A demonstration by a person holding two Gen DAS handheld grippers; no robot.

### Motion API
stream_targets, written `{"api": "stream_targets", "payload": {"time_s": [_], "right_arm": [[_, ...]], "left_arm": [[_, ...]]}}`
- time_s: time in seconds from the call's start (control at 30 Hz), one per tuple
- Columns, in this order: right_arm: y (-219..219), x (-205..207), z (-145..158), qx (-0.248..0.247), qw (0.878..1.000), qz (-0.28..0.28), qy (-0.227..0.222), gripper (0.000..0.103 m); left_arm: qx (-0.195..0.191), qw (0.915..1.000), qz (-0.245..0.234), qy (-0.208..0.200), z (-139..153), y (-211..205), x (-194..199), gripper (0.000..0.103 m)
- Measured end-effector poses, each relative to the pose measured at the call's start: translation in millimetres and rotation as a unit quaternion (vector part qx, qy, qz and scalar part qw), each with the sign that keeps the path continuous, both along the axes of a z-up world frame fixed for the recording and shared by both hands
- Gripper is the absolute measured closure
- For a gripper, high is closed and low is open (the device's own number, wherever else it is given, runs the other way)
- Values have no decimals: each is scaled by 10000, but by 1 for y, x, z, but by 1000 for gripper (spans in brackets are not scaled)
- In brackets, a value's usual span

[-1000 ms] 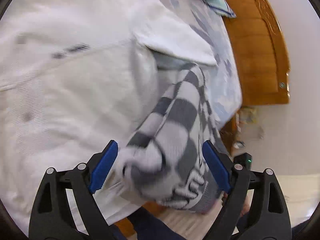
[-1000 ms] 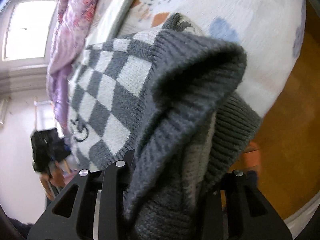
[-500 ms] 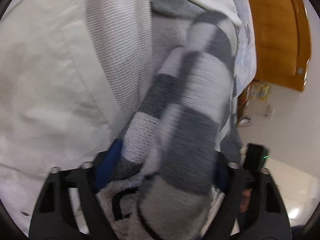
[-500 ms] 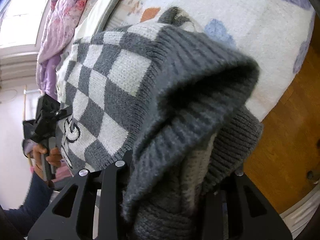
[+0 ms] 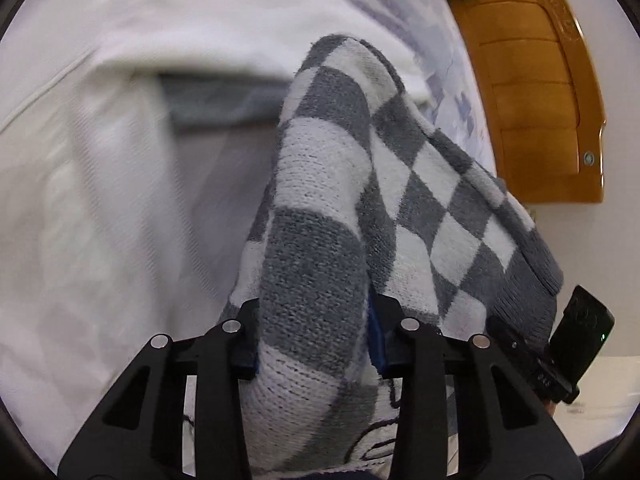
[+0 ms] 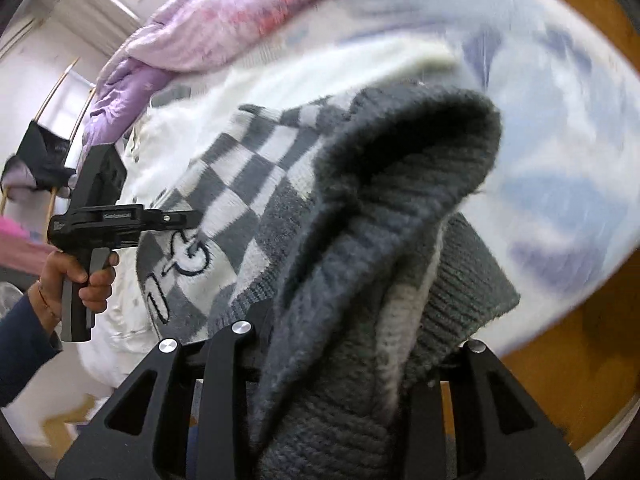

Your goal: Fold large clothes

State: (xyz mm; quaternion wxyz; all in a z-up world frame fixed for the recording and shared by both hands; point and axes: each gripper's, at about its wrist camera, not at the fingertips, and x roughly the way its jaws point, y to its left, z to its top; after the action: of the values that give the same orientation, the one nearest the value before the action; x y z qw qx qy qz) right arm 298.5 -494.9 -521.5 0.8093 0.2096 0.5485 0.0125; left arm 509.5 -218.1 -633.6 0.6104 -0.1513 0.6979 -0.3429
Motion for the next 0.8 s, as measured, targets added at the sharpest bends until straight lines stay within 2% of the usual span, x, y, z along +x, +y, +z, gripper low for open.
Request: {"api": "stream_targets", "payload": {"time_s": [0.07,0.17,0.2,0.27,0.33,0.4,0.43,0.47,0.57,0.67,0.8], "right_arm": [[-34,2,-3,-51,9994,-312,-160,74],[-83,-8,-23,-26,9939,-1072,-268,74],[-102,-19,-35,283,9863,-1606,-235,74],[-117,-42,-56,523,9739,-2203,-175,74],[-125,-73,-88,1058,9494,-2957,6,74],[-123,-92,-116,1426,9312,-3348,215,73],[-120,-99,-128,1556,9245,-3470,262,72],[-119,-101,-134,1574,9232,-3496,272,70],[-121,-105,-147,1624,9240,-3442,378,58],[-127,-112,-144,1823,9258,-3270,516,54],[-132,-128,-113,1108,9511,-2683,1054,48]], "left_arm": [[-96,9998,-33,-151,3,-34,10,67],[-164,9976,-386,-550,9,-101,28,66],[-168,9961,-570,-654,10,-129,34,66],[-91,9914,-967,-873,10,-164,37,66],[105,9831,-1478,-1075,10,-206,34,66],[401,9728,-1918,-1238,5,-234,26,65],[546,9709,-1974,-1239,1,-238,27,64],[647,9704,-1976,-1228,-3,-237,27,63],[619,9781,-1715,-1001,-17,-228,30,56],[544,9816,-1552,-969,-8,-215,30,48],[494,9818,-1243,-1346,33,-210,17,47]]}}
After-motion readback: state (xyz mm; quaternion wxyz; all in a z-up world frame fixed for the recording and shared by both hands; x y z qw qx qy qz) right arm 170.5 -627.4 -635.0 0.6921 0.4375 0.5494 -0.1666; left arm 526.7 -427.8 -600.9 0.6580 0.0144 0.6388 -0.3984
